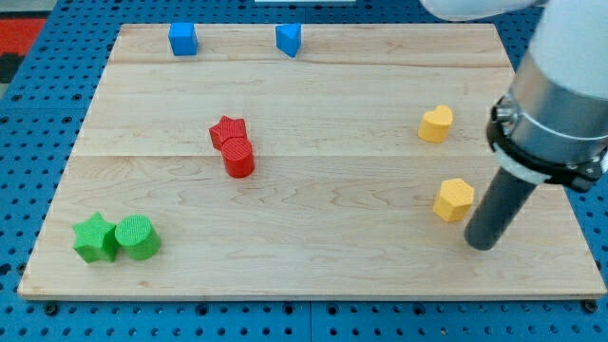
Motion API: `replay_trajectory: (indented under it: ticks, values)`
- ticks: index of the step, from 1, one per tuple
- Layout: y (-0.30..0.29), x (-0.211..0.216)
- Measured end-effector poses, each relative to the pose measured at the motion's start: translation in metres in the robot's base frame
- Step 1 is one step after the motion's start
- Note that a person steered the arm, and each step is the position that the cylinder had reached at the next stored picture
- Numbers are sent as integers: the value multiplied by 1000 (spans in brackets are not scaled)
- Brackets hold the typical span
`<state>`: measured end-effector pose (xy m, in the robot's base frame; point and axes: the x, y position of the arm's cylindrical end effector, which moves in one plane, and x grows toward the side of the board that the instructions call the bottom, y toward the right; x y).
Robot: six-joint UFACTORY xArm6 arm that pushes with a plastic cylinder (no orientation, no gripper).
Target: Place the yellow hexagon to the bottom left of the yellow heart
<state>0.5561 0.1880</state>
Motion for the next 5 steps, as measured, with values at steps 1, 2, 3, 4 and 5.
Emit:
replay_trajectory:
  ticks: [1, 2, 3, 4, 5]
  values:
    - [-13, -37]
    - [-21, -29]
    - [-40, -10]
    - [-46, -38]
    - [-54, -74]
